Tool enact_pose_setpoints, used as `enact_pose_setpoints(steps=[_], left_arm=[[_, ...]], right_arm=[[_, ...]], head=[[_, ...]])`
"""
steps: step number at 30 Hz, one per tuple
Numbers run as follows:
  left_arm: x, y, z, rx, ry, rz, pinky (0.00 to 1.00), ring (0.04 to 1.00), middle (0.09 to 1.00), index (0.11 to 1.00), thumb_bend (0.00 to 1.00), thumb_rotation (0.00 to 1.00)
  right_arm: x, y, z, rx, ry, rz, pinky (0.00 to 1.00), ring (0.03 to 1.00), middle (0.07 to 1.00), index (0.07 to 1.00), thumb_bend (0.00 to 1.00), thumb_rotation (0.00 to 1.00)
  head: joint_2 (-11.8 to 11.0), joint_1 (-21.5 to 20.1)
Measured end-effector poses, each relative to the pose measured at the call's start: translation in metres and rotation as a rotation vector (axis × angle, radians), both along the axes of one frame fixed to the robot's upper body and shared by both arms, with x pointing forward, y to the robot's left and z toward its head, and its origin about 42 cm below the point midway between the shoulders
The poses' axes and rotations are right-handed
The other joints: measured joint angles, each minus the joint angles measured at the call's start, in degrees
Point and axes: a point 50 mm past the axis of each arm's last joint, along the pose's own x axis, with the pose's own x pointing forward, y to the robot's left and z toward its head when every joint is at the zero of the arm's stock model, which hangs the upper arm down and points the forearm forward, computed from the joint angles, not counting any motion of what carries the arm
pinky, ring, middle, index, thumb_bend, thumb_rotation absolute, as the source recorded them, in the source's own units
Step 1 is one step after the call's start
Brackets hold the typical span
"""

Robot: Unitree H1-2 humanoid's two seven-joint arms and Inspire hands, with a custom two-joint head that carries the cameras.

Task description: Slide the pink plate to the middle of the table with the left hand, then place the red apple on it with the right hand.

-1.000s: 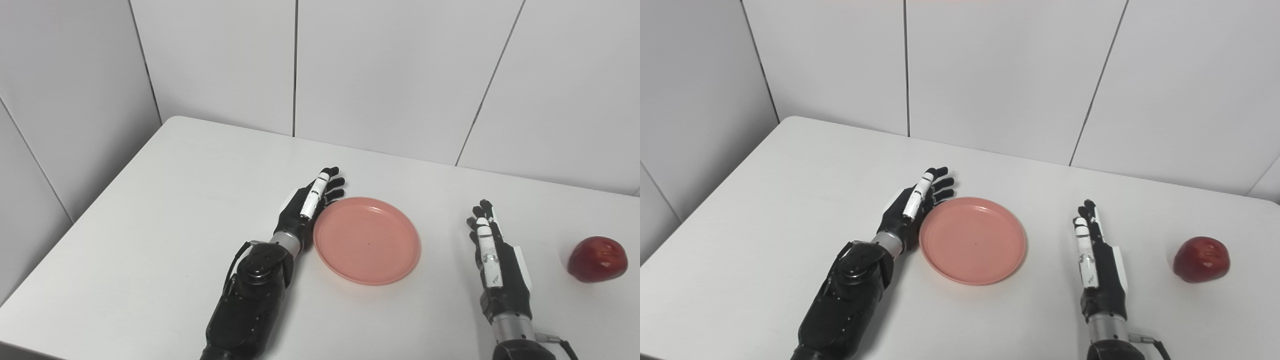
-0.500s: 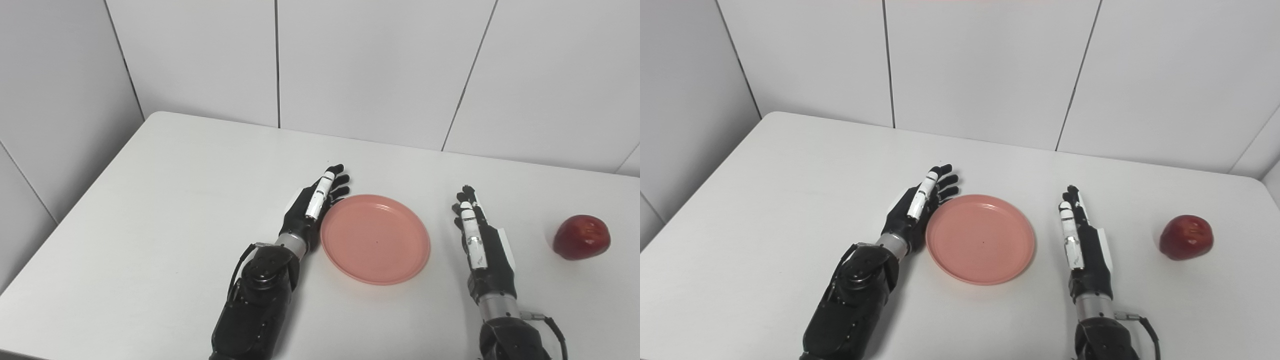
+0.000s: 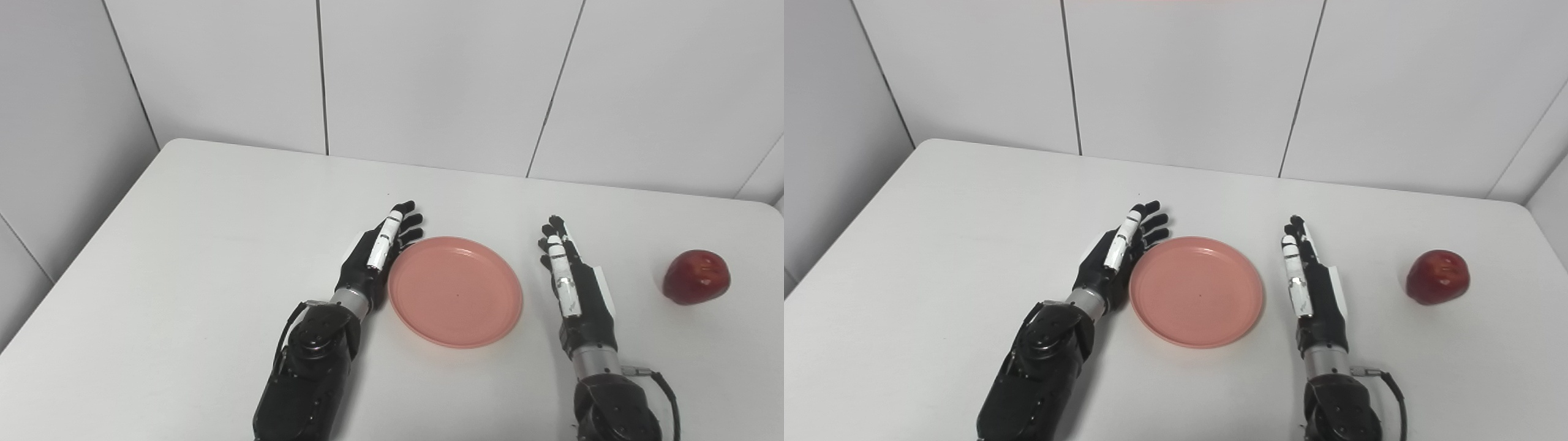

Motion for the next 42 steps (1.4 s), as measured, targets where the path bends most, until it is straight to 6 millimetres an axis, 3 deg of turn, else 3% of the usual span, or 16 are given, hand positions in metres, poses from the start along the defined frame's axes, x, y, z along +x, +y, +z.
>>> enact_pose_setpoints(steps=[9,15,18,27,42], left_arm=[[-0.004,0.006,-0.002,-0.021,0.002,0.013,0.9,0.907,0.91,0.896,0.38,1.0],[-0.004,0.014,-0.005,-0.039,0.0,0.027,0.89,0.899,0.909,0.901,0.38,1.0],[-0.003,0.017,-0.006,-0.047,-0.005,0.031,0.9,0.896,0.906,0.9,0.39,1.0],[-0.004,0.026,-0.01,-0.059,-0.023,0.039,0.89,0.886,0.897,0.891,0.39,1.0],[-0.003,0.037,-0.018,-0.076,-0.054,0.066,0.88,0.88,0.89,0.881,0.4,1.0]], right_arm=[[0.002,0.002,0.002,-0.004,-0.005,-0.011,0.95,0.935,0.948,0.955,0.28,1.0],[0.007,0.0,0.007,-0.033,-0.021,-0.026,0.92,0.927,0.942,0.94,0.37,1.0],[0.008,-0.001,0.006,-0.052,-0.021,-0.029,0.91,0.926,0.94,0.931,0.48,1.0],[0.008,-0.005,0.01,-0.111,-0.037,-0.047,0.86,0.893,0.922,0.932,0.53,0.96],[0.012,-0.032,0.051,-0.309,-0.142,-0.137,0.83,0.909,0.922,0.911,0.74,0.8]], head=[[-0.2,-4.9],[-0.8,-7.2],[-1.1,-8.5],[-1.9,-12.5],[-3.9,-17.7]])
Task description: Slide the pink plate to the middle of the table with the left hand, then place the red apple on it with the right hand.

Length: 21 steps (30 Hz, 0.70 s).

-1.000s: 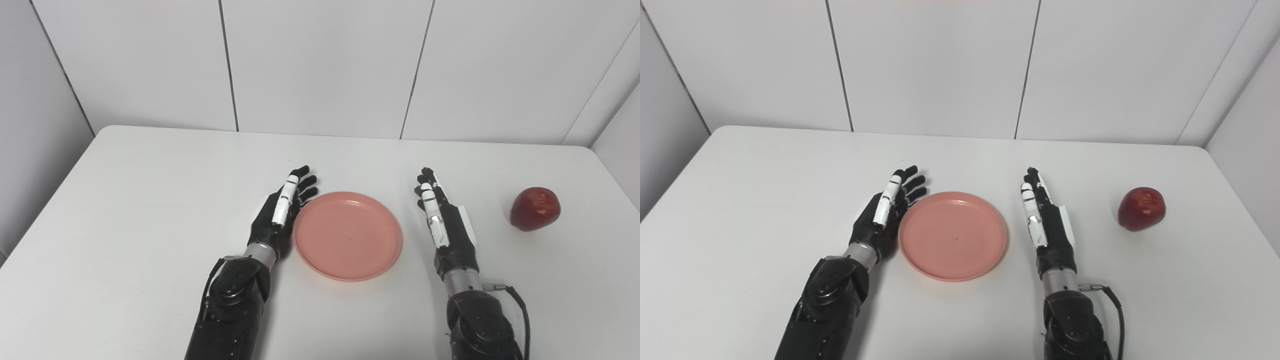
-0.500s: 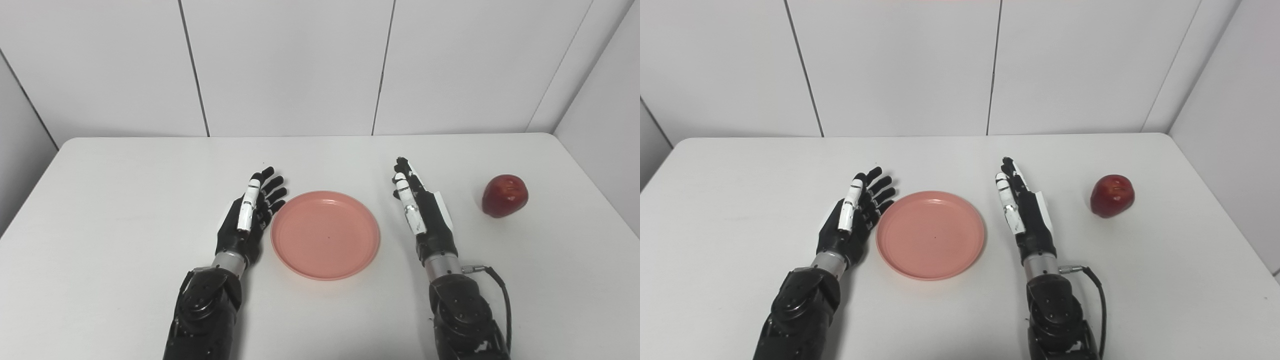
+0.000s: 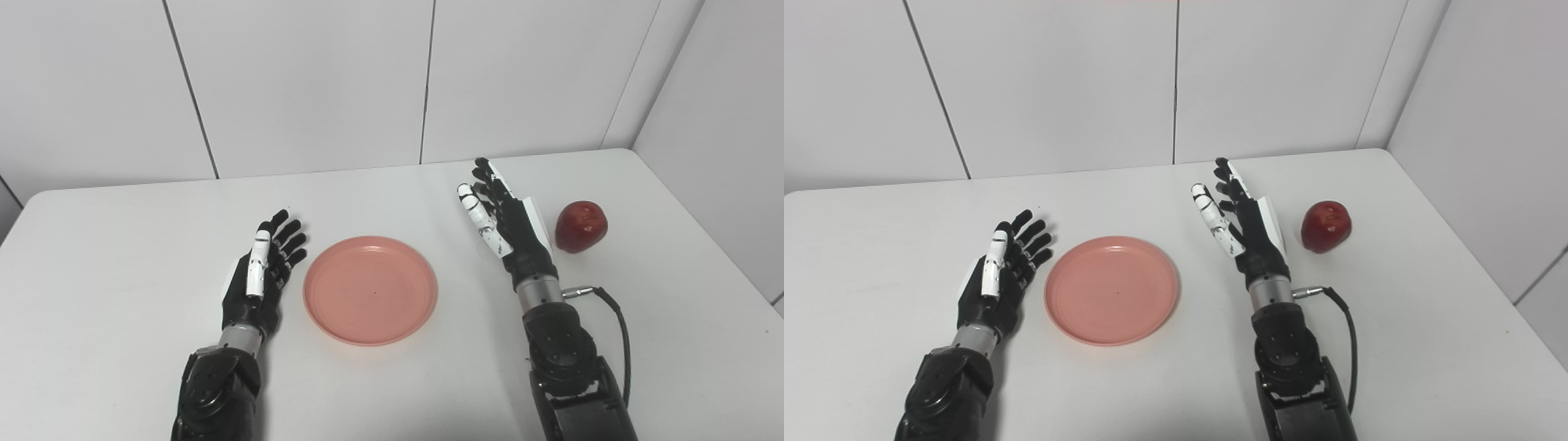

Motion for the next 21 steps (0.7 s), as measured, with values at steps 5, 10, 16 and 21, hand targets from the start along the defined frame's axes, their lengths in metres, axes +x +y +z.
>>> enact_pose_setpoints(steps=[5,10,16,21], left_arm=[[0.0,0.001,0.0,-0.005,0.001,0.005,0.88,0.875,0.887,0.877,0.41,1.0],[0.001,0.001,-0.001,-0.012,-0.002,0.007,0.88,0.872,0.885,0.875,0.4,1.0],[0.003,0.003,-0.002,-0.025,-0.004,0.012,0.9,0.885,0.896,0.88,0.41,1.0],[0.004,0.003,-0.003,-0.028,-0.008,0.006,0.9,0.883,0.893,0.879,0.4,1.0]], right_arm=[[0.0,-0.006,0.011,-0.021,-0.029,-0.025,0.83,0.899,0.913,0.908,0.77,0.7],[0.0,-0.01,0.022,-0.043,-0.054,-0.05,0.85,0.888,0.903,0.921,0.8,0.63],[-0.003,-0.02,0.036,-0.106,-0.085,-0.09,0.82,0.876,0.897,0.924,0.82,0.58],[-0.002,-0.026,0.053,-0.167,-0.133,-0.115,0.81,0.883,0.904,0.929,0.87,0.55]], head=[[-0.1,-0.3],[-0.6,-1.8],[-1.0,-2.9],[-1.1,-3.3]])
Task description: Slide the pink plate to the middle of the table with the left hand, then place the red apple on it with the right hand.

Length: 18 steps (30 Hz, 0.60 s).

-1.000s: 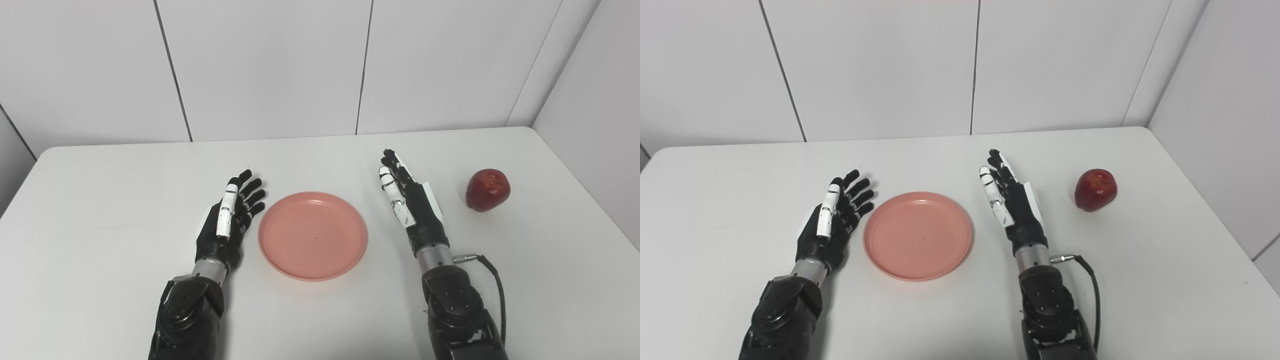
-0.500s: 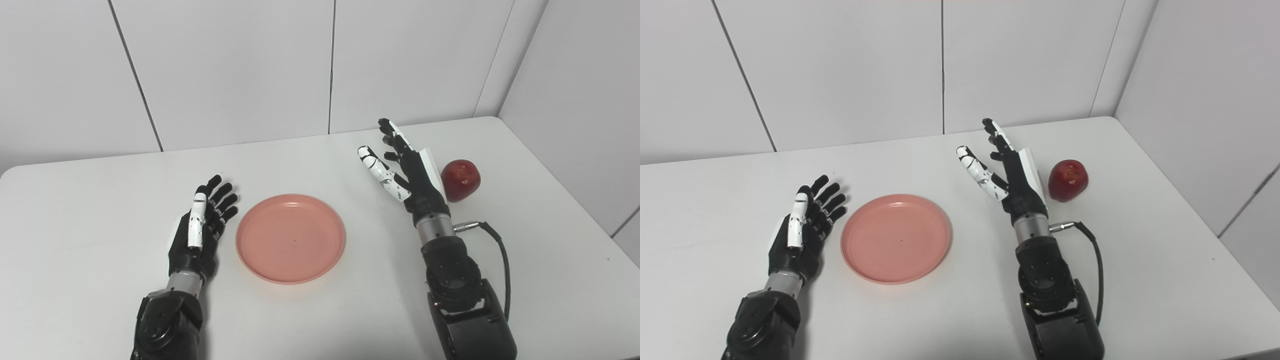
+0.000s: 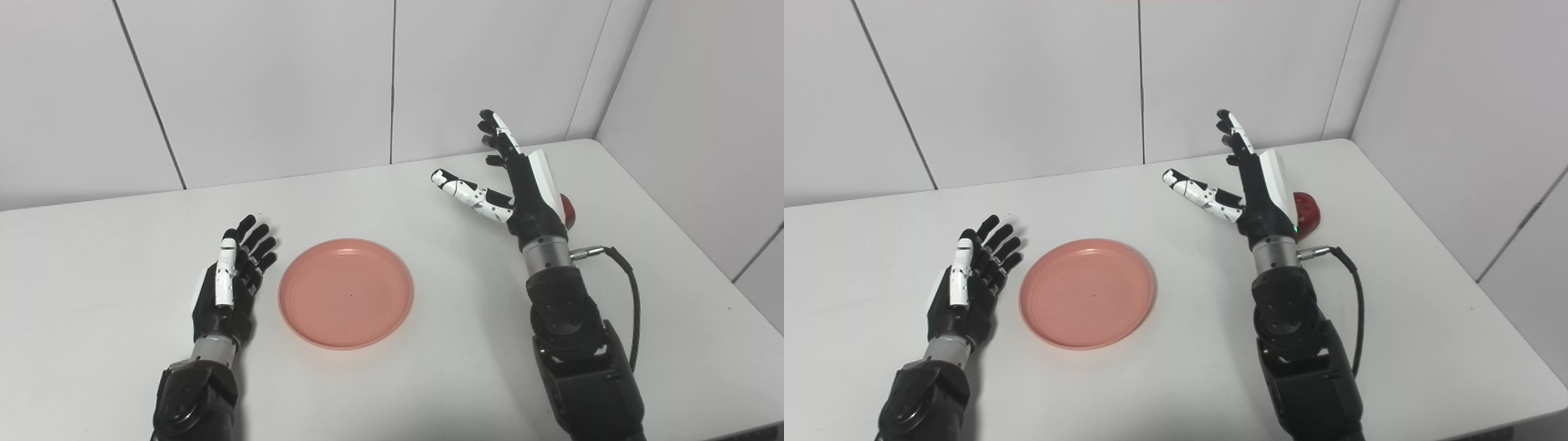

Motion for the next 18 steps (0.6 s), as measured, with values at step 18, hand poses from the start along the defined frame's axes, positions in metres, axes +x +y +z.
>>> enact_pose_setpoints(steps=[18], left_arm=[[0.003,0.004,-0.001,-0.041,0.001,-0.007,0.9,0.884,0.891,0.881,0.4,1.0]], right_arm=[[-0.01,-0.037,0.035,-0.188,-0.096,-0.202,0.71,0.817,0.915,0.943,1.0,0.54]], head=[[-0.5,-1.8]])
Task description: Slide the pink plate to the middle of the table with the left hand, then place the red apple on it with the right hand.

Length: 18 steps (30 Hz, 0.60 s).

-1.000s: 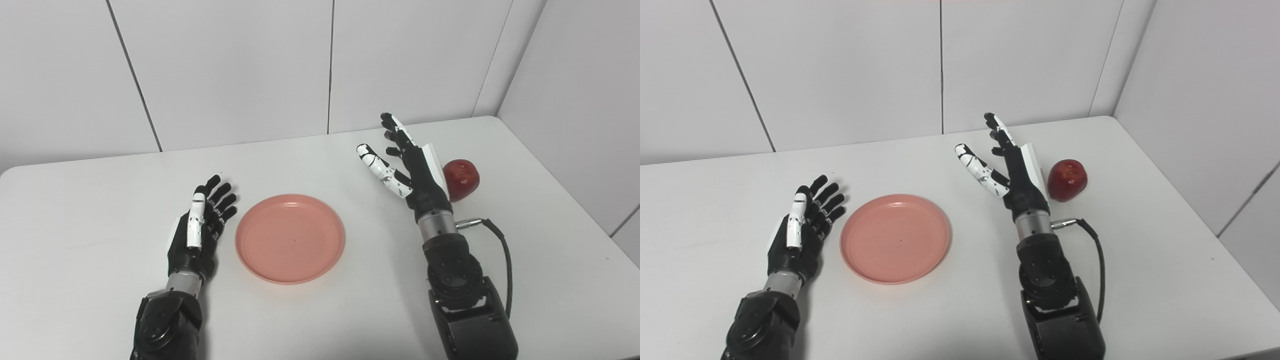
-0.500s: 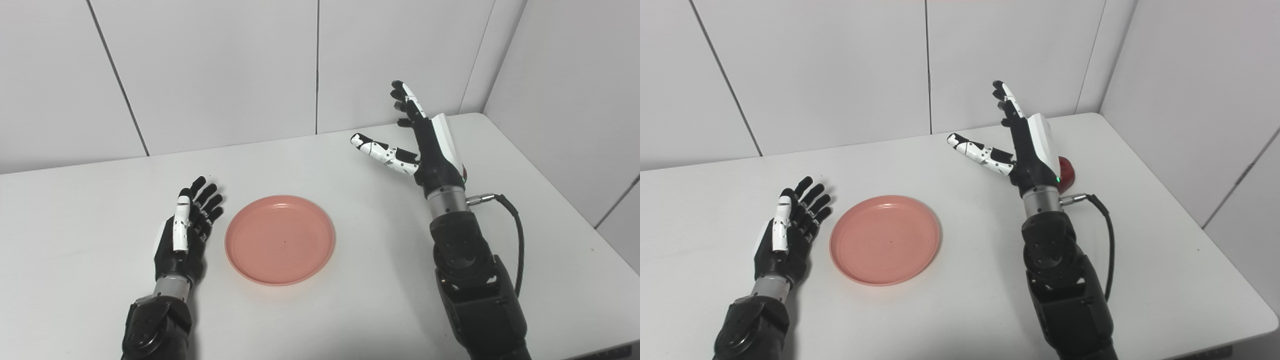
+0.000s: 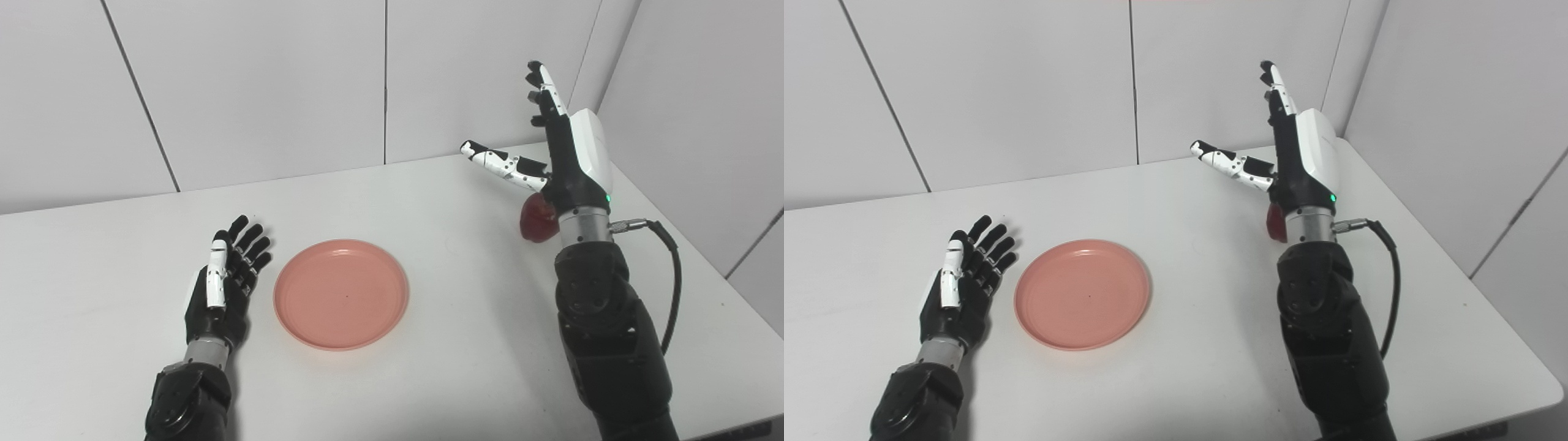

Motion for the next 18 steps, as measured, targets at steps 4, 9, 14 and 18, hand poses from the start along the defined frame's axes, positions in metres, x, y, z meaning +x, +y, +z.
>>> enact_pose_setpoints(steps=[4,9,14,18], left_arm=[[0.0,0.002,0.0,0.0,-0.001,-0.005,0.9,0.884,0.89,0.882,0.4,1.0],[0.001,0.004,-0.001,-0.004,0.0,-0.003,0.9,0.884,0.891,0.884,0.4,1.0],[0.002,0.005,-0.001,-0.017,0.001,-0.006,0.9,0.884,0.892,0.887,0.4,1.0],[0.002,0.007,-0.001,-0.016,0.001,-0.007,0.91,0.886,0.894,0.887,0.4,1.0]], right_arm=[[-0.002,-0.012,0.002,-0.018,-0.015,-0.051,0.61,0.711,0.907,0.941,1.0,0.56],[-0.006,-0.024,-0.002,-0.031,0.002,-0.091,0.68,0.84,0.917,0.943,1.0,0.56],[-0.006,-0.034,-0.007,-0.058,0.026,-0.126,0.75,0.867,0.918,0.948,1.0,0.58],[-0.007,-0.04,-0.009,-0.073,0.039,-0.145,0.77,0.874,0.918,0.946,1.0,0.57]], head=[[-0.1,-0.6],[0.0,-0.9],[0.0,-1.0],[0.1,-1.3]])
